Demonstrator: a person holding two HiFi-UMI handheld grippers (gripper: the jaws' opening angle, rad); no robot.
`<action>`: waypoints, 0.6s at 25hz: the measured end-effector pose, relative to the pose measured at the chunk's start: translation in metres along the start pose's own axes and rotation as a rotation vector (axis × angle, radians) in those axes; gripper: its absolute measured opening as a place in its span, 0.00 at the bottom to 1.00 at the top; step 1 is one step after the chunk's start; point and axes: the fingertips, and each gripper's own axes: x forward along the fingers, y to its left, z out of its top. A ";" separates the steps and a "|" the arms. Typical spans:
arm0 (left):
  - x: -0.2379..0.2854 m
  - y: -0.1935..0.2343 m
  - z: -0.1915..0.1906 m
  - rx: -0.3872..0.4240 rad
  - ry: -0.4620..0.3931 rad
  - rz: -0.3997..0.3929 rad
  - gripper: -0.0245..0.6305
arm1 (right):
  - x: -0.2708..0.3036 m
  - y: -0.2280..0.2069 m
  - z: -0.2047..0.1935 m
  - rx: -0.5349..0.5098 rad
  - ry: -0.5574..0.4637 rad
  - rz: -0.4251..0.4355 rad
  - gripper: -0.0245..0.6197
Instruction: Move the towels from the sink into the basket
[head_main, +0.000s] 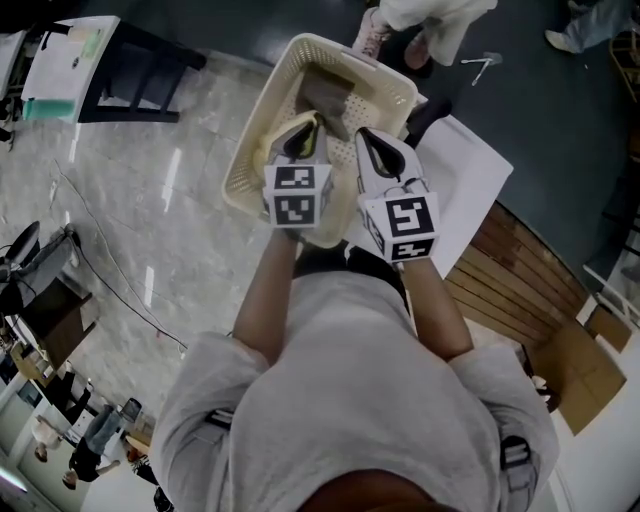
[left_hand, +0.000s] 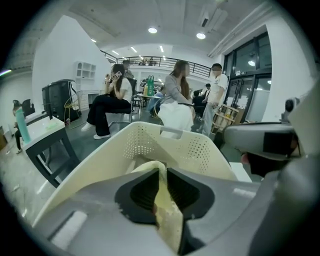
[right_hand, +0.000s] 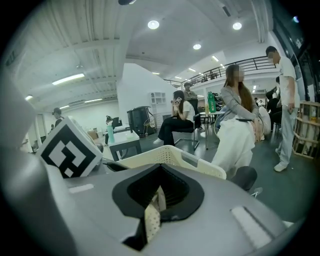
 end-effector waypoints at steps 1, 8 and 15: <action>0.000 -0.003 -0.001 0.002 0.004 -0.011 0.14 | -0.001 0.000 -0.001 -0.001 0.001 -0.001 0.05; -0.021 -0.028 0.003 0.011 -0.030 -0.067 0.25 | -0.013 0.006 -0.001 -0.020 -0.011 0.020 0.05; -0.061 -0.038 0.004 -0.002 -0.123 0.007 0.24 | -0.034 0.022 0.002 -0.052 -0.039 0.062 0.05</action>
